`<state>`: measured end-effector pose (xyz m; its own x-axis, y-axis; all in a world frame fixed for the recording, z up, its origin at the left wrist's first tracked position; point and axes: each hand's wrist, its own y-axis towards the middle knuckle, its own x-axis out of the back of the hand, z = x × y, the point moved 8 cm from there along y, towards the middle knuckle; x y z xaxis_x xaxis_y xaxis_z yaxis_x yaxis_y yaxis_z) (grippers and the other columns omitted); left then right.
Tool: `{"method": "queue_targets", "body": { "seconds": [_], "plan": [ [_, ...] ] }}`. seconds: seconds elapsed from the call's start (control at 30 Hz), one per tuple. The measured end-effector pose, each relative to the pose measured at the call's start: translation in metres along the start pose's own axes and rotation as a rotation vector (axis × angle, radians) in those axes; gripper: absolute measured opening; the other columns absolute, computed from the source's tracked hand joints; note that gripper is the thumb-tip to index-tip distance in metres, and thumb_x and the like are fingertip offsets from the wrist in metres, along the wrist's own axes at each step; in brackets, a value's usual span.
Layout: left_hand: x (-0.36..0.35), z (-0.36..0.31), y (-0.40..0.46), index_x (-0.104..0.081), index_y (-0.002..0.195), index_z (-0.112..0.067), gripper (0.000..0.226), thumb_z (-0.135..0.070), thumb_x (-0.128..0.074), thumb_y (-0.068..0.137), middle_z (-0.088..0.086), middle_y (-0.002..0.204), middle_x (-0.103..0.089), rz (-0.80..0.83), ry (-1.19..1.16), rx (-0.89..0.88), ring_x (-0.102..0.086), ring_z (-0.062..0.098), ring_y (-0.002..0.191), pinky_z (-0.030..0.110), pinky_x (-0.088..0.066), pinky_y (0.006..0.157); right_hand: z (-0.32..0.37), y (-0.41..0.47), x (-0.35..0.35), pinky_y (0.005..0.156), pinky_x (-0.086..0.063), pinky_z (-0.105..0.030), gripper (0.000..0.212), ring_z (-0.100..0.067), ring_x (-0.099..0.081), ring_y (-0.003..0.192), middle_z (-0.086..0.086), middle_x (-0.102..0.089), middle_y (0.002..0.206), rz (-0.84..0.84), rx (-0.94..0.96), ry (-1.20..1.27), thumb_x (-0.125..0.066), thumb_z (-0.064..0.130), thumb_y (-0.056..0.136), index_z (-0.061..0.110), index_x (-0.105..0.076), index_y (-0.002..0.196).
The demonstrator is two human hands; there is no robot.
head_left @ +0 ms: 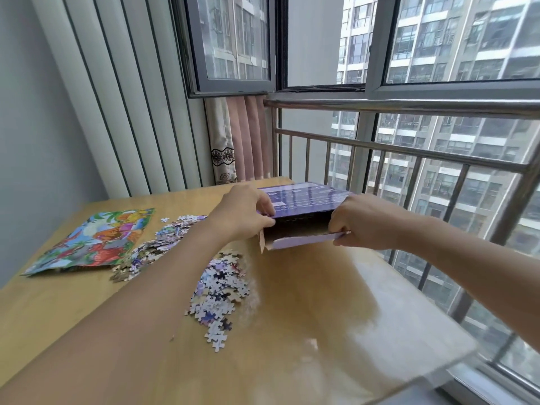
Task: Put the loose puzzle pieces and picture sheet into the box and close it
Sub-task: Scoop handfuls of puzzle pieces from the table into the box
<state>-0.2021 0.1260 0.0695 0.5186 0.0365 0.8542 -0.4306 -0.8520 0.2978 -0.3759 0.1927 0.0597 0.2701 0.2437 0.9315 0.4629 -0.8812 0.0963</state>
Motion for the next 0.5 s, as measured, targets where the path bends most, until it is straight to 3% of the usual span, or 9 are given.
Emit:
{"method": "queue_targets", "body": {
  "seconds": [0.1,0.2,0.3,0.4,0.5],
  "plan": [
    [-0.013,0.003,-0.001,-0.077,0.091,-0.022,0.009,-0.025,-0.078,0.082,-0.008,0.091,-0.070,0.003,0.023,-0.018,-0.061,0.011,0.083,0.026,-0.048,0.080,-0.002,0.002,-0.011,0.059,-0.047,-0.037,0.020,-0.020,-0.053,0.064,-0.002,-0.063,0.070,0.071,-0.016,0.072,-0.072,0.026,0.084,0.014,-0.061,0.072],
    [-0.026,0.004,-0.007,-0.076,0.091,-0.025,0.009,-0.026,-0.078,0.082,-0.010,0.090,-0.069,0.010,0.043,-0.043,-0.063,0.011,0.085,0.024,-0.045,0.076,0.003,0.003,-0.023,0.061,-0.048,-0.034,0.022,-0.011,-0.052,0.062,0.007,-0.060,0.065,0.166,0.000,0.148,-0.075,0.032,0.084,0.018,-0.064,0.071],
    [-0.043,0.009,-0.014,-0.077,0.092,-0.024,0.013,-0.026,-0.081,0.079,-0.010,0.088,-0.069,0.052,0.058,-0.045,-0.063,0.011,0.083,0.025,-0.049,0.075,0.012,0.003,-0.044,0.069,-0.053,-0.024,0.007,-0.001,-0.063,0.071,0.017,-0.070,0.076,0.300,-0.020,0.355,-0.075,0.035,0.085,0.028,-0.076,0.085],
    [-0.060,0.014,-0.025,-0.077,0.090,-0.025,0.014,-0.027,-0.083,0.077,-0.013,0.082,-0.067,0.101,0.034,-0.037,-0.064,0.009,0.077,0.031,-0.056,0.078,0.027,0.005,-0.054,0.078,-0.058,-0.031,0.010,-0.005,-0.071,0.074,0.010,-0.075,0.082,0.433,-0.041,0.569,-0.068,0.030,0.092,0.028,-0.078,0.089],
    [-0.064,0.025,-0.036,-0.076,0.099,-0.025,0.020,-0.033,-0.080,0.081,-0.007,0.092,-0.069,0.130,-0.004,-0.006,-0.064,0.011,0.082,0.032,-0.054,0.080,0.042,0.023,-0.036,0.068,-0.057,-0.026,0.010,-0.009,-0.071,0.067,0.004,-0.075,0.078,0.301,-0.054,0.727,-0.067,0.025,0.094,0.023,-0.076,0.093]
  ]
}}
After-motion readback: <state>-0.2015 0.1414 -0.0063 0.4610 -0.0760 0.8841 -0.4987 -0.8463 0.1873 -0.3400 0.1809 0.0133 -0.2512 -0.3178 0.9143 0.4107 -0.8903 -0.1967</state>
